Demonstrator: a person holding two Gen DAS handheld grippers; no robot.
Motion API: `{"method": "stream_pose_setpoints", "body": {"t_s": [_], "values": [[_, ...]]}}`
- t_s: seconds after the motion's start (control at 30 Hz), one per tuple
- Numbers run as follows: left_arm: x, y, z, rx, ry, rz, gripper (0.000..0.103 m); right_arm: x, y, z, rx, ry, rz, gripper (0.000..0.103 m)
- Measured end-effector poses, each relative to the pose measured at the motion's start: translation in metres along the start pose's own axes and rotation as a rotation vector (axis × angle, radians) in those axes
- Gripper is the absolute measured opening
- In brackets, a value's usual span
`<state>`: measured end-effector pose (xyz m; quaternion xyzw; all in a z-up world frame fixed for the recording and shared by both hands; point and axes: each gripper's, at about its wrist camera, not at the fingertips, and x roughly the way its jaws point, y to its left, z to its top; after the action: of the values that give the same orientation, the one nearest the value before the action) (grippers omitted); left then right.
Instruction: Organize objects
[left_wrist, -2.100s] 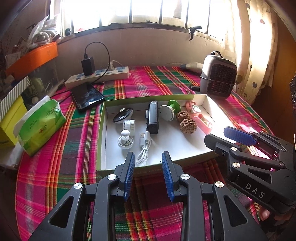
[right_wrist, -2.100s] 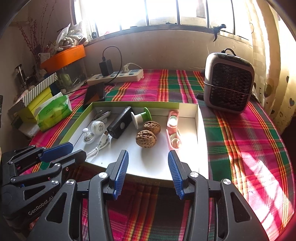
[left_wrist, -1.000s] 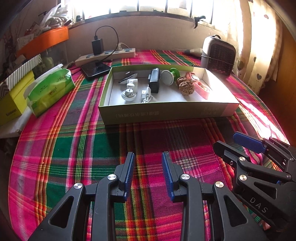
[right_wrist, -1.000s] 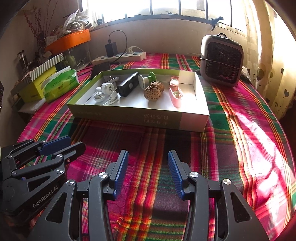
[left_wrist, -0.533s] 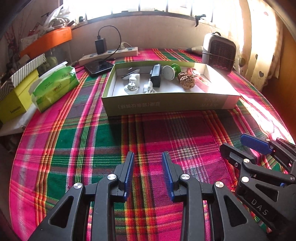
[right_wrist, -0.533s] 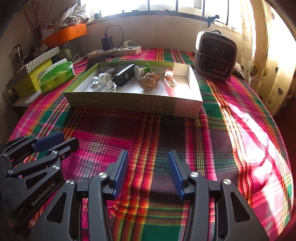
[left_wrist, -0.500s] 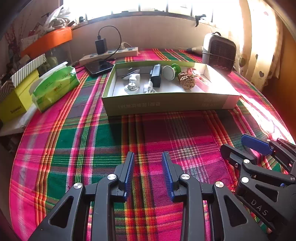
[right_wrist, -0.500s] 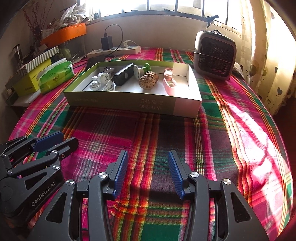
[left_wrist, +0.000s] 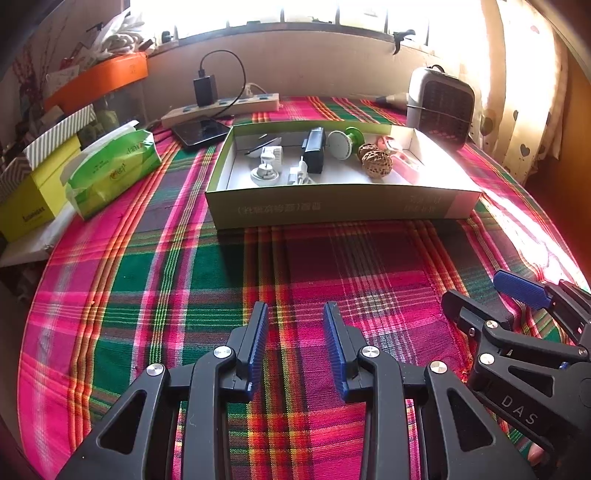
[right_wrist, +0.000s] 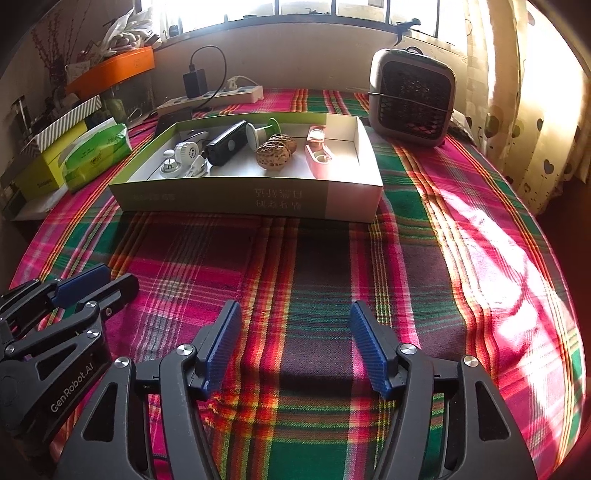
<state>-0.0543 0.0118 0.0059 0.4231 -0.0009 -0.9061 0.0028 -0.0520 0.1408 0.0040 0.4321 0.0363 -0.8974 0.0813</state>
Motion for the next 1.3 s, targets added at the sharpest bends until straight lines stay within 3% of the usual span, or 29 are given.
{"method": "stream_pose_setpoints", "body": {"t_s": [0.6, 0.73, 1.3], "values": [[-0.0002, 0.0011, 0.0001, -0.004, 0.0, -0.005, 0.029, -0.0004, -0.0002, 0.0005, -0.002, 0.002, 0.005, 0.065], [-0.0002, 0.0011, 0.0002, -0.003, 0.0, -0.004, 0.029, 0.0012, 0.0057, 0.0005, -0.029, 0.01, 0.009, 0.075], [-0.0002, 0.0013, 0.0002, -0.004, 0.0, -0.005, 0.029, 0.0017, 0.0052, 0.0005, -0.02, 0.01, 0.009, 0.075]]}}
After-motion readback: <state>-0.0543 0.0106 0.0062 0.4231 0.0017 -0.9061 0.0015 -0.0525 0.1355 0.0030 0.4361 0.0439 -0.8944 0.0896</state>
